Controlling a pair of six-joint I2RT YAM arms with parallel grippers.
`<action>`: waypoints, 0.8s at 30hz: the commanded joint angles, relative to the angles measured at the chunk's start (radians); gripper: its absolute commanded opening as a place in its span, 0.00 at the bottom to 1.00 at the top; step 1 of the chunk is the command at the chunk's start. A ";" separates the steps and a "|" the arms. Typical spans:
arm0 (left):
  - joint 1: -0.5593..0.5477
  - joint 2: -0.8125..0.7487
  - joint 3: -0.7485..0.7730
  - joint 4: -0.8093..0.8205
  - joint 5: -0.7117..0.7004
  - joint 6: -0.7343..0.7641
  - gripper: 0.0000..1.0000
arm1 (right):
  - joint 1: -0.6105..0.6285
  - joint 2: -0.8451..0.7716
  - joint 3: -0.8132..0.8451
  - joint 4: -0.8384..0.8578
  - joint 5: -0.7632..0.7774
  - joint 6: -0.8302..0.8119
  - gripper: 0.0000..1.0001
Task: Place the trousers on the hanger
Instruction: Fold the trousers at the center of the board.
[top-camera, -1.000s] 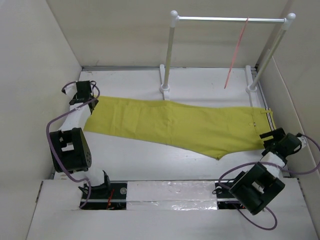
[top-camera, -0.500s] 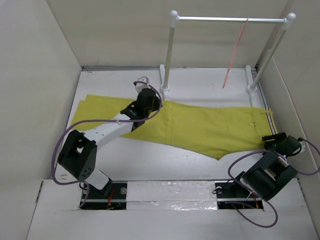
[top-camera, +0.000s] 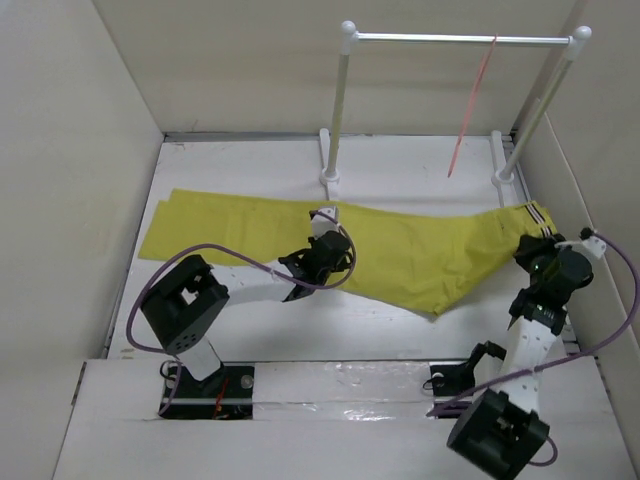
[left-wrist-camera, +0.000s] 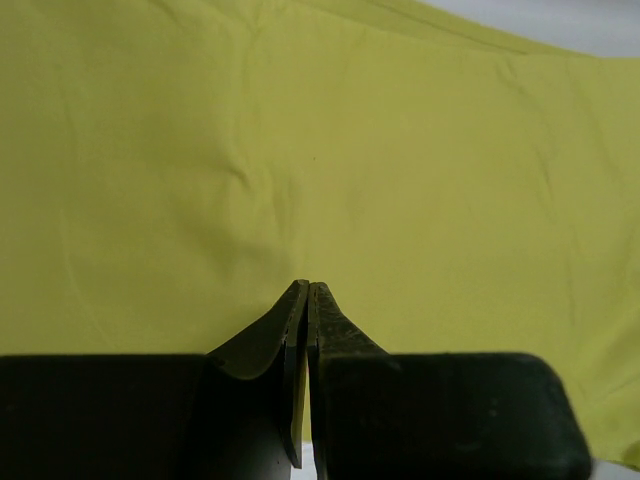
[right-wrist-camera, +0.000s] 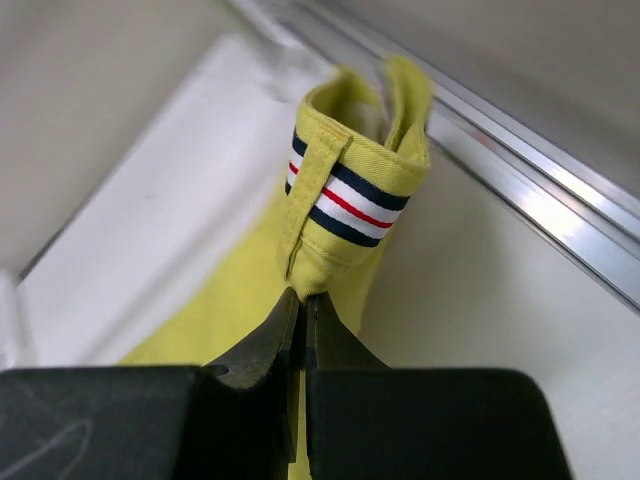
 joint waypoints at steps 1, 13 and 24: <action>-0.027 0.021 -0.035 0.092 -0.048 0.011 0.00 | 0.129 -0.121 0.167 -0.140 -0.043 -0.114 0.00; -0.047 0.132 -0.085 0.117 -0.074 -0.039 0.00 | 0.787 -0.089 0.565 -0.392 0.042 -0.284 0.00; -0.119 0.185 -0.125 0.140 -0.064 -0.091 0.00 | 1.217 0.037 0.778 -0.265 0.265 -0.255 0.00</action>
